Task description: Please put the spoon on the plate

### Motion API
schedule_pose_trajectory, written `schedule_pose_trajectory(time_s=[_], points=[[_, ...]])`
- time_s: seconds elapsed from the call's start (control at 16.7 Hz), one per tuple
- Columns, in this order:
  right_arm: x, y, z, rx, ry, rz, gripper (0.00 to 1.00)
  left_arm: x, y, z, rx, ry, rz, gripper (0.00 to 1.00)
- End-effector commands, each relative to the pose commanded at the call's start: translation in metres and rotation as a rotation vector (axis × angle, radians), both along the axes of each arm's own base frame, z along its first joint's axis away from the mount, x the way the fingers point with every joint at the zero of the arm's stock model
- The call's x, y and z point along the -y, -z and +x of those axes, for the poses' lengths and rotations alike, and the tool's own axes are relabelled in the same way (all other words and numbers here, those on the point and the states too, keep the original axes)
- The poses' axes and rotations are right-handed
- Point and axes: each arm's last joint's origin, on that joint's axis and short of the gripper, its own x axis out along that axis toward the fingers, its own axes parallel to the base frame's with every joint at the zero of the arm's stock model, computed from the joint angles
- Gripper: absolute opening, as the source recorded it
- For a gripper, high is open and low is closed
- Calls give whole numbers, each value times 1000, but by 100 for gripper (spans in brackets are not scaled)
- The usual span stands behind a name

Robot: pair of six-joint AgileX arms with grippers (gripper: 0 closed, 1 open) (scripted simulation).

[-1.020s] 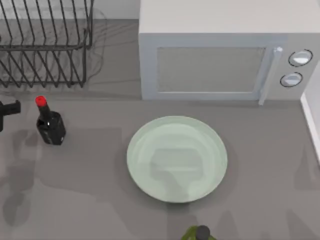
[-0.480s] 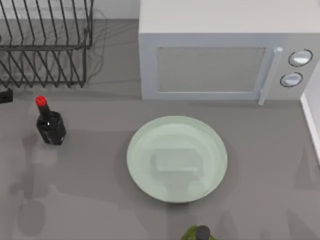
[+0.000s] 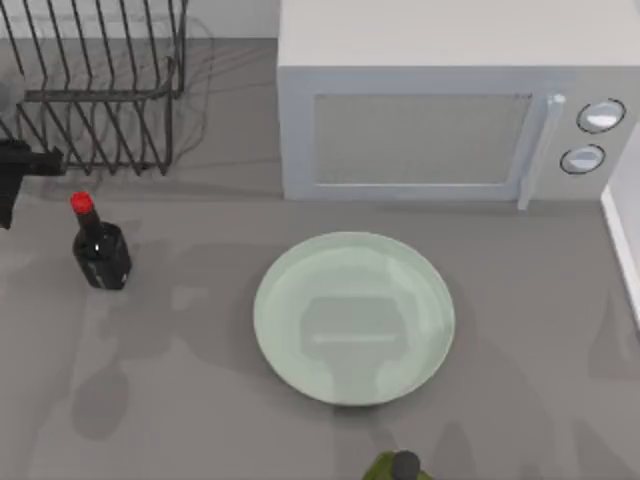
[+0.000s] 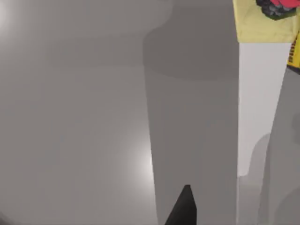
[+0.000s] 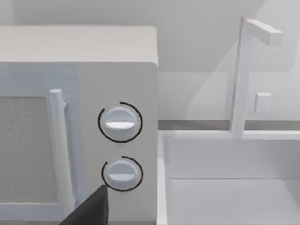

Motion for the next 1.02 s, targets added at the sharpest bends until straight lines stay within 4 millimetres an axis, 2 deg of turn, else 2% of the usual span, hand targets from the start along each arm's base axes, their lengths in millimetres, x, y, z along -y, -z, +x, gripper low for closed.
schedule_pose_trajectory(time_s=[0.12,0.3,0.54,0.66,0.78,0.9,1.02], points=[[0,0,0,0,0,0,100,27,-16,7,53,176,12,0],[0,0,0,0,0,0,100,83,-32,14,112,495,32,0],[0,0,0,0,0,0,100,172,-31,11,137,944,60,0],[0,0,0,0,0,0,100,215,-21,4,124,1144,73,0],[0,0,0,0,0,0,100,252,-2,-3,84,1307,84,0],[0,0,0,0,0,0,100,279,24,-10,20,1425,88,0],[0,0,0,0,0,0,100,295,48,-14,-48,1496,87,0]])
